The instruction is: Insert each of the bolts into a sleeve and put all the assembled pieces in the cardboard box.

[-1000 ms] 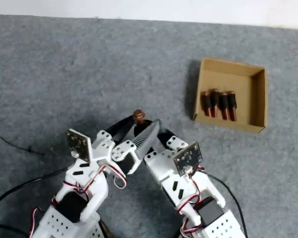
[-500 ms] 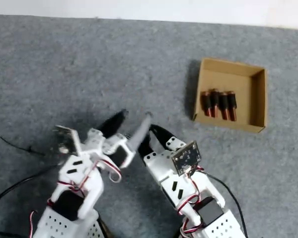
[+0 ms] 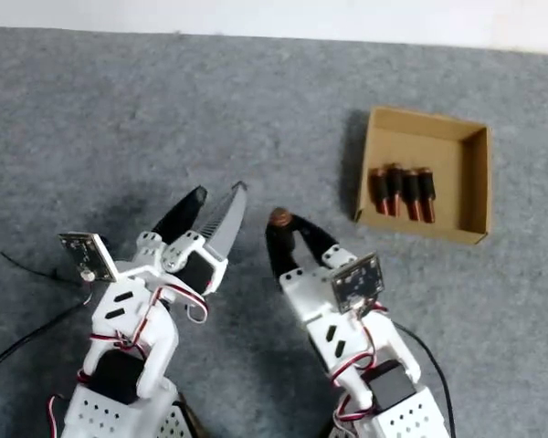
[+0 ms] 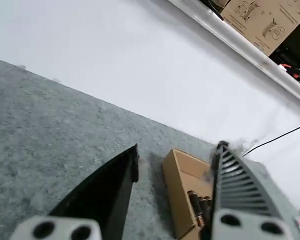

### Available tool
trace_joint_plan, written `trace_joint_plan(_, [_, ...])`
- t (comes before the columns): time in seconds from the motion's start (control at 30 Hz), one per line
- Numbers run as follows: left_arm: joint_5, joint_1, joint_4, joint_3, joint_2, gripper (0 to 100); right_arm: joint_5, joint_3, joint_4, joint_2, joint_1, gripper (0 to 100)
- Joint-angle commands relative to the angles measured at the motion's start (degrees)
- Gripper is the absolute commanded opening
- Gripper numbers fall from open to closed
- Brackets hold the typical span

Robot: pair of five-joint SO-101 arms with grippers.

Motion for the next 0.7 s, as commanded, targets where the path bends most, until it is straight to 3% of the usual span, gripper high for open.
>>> trace_joint_plan(0.0, [-3.3, -0.4, 0.0, -2.0, 0.2, 23, -0.4, 6.5, -0.6, -1.1, 5.6, 0.7])
trace_joint_plan(0.4, [-7.3, -0.5, -0.1, 3.1, -0.2, 23, -0.4, 6.5, -15.9, 6.0, 19.6, 0.5])
trace_joint_plan(0.67, [-7.2, -0.4, -0.1, 3.5, -0.1, 23, -0.5, -7.1, -27.1, 32.0, 28.4, 0.5])
